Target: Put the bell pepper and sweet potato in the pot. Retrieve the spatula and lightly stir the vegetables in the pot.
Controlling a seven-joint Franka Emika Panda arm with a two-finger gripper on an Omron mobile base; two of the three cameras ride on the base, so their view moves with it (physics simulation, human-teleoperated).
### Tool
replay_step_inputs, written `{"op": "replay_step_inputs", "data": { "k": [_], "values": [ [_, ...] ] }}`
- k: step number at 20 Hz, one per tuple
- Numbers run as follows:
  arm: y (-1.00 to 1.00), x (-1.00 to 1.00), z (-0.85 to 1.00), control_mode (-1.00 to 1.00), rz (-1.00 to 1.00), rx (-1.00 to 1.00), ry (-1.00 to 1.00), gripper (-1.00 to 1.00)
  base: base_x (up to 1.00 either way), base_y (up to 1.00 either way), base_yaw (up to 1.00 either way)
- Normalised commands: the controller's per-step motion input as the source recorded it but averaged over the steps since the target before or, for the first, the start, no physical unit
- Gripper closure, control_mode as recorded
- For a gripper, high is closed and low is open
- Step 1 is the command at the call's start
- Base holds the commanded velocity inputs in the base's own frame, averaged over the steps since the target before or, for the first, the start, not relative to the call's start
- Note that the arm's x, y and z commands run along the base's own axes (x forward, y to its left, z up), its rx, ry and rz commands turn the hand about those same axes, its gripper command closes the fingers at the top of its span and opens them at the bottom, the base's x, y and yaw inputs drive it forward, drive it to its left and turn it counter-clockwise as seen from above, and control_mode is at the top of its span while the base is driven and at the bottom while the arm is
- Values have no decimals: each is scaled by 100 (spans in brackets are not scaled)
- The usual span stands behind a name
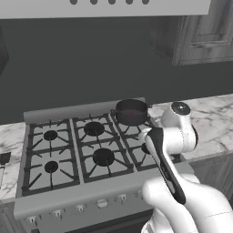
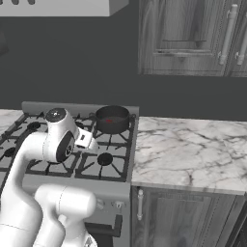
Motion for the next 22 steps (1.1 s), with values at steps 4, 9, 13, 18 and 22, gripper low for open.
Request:
{"op": "replay_step_inputs", "data": {
  "k": [4,9,13,18,22],
  "values": [
    [0,-3,0,-100,1,0,0,-100,0,0,0],
    [0,0,0,-100,0,0,0,-100,0,0,0],
    [0,0,0,100,0,0,0,-100,-9,1,0],
    [0,0,0,100,0,0,0,-100,-76,76,0],
    [0,0,0,100,0,0,0,-100,-72,100,-1]
  ]
}}
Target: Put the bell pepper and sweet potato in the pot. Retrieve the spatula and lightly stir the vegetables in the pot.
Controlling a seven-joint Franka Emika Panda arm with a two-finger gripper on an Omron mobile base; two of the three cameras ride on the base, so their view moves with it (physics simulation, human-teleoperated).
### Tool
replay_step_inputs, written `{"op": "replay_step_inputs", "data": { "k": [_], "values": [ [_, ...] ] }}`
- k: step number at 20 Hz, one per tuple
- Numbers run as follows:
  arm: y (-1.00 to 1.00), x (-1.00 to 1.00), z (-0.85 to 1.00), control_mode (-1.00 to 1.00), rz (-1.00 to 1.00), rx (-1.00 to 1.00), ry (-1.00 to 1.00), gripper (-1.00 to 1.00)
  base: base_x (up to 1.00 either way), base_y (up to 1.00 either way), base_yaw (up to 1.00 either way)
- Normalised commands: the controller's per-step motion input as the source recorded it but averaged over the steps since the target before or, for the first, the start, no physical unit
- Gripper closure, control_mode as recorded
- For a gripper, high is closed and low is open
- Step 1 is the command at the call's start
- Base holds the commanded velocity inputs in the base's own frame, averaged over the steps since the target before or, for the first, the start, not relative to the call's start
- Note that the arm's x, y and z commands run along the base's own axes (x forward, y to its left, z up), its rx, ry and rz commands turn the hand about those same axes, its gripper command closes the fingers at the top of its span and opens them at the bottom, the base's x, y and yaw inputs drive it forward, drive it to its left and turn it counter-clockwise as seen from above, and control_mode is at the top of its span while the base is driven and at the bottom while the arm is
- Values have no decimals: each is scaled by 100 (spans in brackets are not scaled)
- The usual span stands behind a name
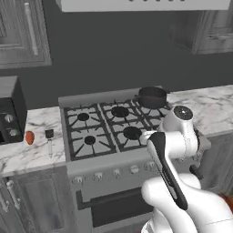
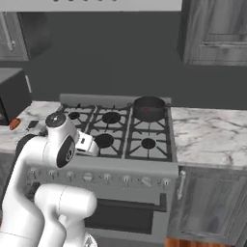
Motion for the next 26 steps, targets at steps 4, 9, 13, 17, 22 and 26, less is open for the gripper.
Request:
{"op": "replay_step_inputs", "data": {
  "k": [4,9,13,17,22,26],
  "values": [
    [0,0,0,100,0,0,0,-100,-15,100,0],
    [0,0,0,100,0,0,0,-100,15,100,5],
    [0,0,0,100,0,0,0,-100,28,99,3],
    [0,0,0,100,0,0,0,-100,79,76,0],
    [0,0,0,100,0,0,0,-100,53,14,0],
    [0,0,0,100,0,0,0,-100,0,0,0]
  ]
}}
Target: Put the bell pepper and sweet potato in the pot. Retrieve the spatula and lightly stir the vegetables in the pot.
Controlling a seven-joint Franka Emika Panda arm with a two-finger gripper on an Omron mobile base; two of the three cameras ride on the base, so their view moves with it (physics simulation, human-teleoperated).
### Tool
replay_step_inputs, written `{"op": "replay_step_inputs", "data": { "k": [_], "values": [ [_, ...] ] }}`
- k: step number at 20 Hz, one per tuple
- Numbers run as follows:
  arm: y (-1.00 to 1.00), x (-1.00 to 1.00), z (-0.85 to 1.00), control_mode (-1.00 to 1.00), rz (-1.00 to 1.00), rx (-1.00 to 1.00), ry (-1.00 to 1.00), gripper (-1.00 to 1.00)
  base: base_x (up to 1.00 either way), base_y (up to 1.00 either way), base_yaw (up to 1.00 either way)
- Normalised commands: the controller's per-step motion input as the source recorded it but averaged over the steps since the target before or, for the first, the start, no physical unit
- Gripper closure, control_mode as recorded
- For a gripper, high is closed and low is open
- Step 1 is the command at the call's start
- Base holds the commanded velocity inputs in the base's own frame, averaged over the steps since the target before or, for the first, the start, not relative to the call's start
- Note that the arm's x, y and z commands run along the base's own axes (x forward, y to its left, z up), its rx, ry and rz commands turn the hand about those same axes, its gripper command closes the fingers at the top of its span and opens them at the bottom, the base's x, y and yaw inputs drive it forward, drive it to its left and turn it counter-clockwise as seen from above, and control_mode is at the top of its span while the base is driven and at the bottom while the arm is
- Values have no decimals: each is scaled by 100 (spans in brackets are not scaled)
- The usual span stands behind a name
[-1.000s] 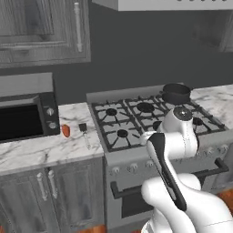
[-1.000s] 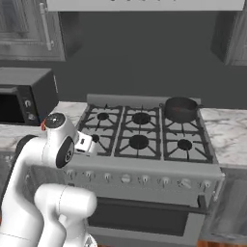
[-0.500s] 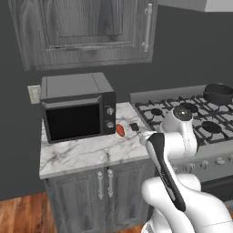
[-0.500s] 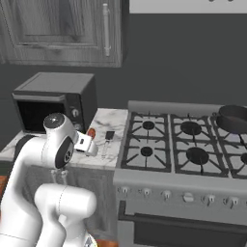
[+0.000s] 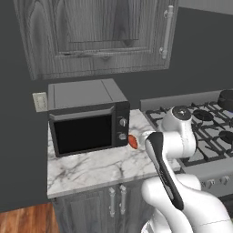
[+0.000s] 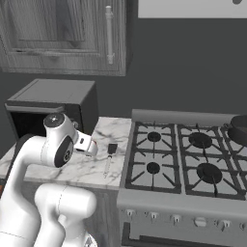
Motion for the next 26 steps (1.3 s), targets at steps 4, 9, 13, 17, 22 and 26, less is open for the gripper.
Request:
{"op": "replay_step_inputs", "data": {
  "k": [4,9,13,17,22,26],
  "values": [
    [0,0,0,100,0,0,0,-100,0,0,0],
    [0,0,0,100,0,0,0,-100,0,0,0],
    [-8,0,3,-100,0,0,1,-100,0,-1,0],
    [-20,0,19,-100,0,0,3,-100,0,0,0],
    [-3,31,16,-100,10,0,1,-100,0,0,0],
    [35,99,1,-100,31,0,17,-100,0,0,0]
  ]
}}
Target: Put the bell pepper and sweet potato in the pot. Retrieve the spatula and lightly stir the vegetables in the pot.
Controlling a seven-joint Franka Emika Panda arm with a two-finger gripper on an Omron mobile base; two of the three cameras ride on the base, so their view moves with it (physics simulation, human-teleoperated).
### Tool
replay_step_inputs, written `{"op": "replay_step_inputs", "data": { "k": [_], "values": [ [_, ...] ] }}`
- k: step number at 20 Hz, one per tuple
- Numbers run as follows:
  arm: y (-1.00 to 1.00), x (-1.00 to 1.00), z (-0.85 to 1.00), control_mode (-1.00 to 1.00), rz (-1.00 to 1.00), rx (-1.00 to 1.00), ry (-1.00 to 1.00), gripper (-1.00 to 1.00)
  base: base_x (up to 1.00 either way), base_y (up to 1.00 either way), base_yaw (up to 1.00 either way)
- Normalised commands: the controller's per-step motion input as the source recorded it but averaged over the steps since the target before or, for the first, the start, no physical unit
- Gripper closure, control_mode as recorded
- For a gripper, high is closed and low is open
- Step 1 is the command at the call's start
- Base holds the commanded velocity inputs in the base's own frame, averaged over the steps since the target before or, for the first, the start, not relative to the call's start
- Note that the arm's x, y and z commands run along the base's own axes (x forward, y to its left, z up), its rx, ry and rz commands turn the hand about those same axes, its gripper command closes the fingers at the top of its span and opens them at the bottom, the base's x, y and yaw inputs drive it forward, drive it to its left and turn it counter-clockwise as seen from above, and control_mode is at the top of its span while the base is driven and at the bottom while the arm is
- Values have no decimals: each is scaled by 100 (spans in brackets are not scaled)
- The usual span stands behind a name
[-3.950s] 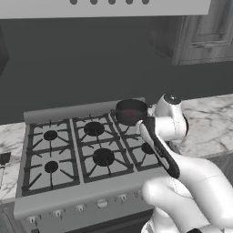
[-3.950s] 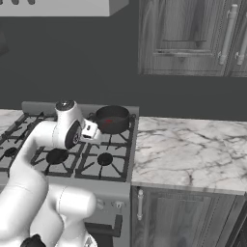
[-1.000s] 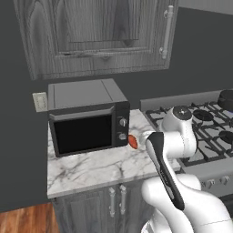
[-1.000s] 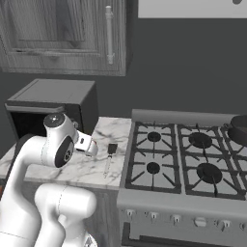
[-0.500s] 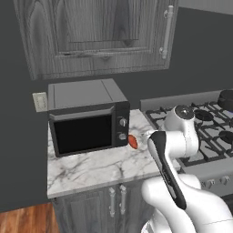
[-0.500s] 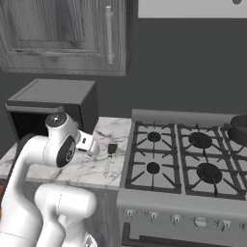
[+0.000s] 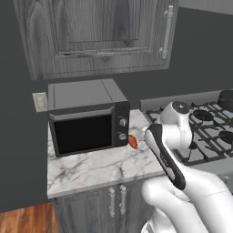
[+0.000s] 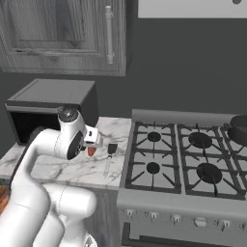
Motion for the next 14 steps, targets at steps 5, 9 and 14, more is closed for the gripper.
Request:
{"op": "replay_step_inputs", "data": {
  "k": [5,9,14],
  "values": [
    [14,63,-13,-100,22,-3,16,-100,0,0,0],
    [0,26,-33,-100,0,-6,1,-100,0,0,0],
    [8,15,-71,-100,0,-5,0,-100,0,0,0]
  ]
}}
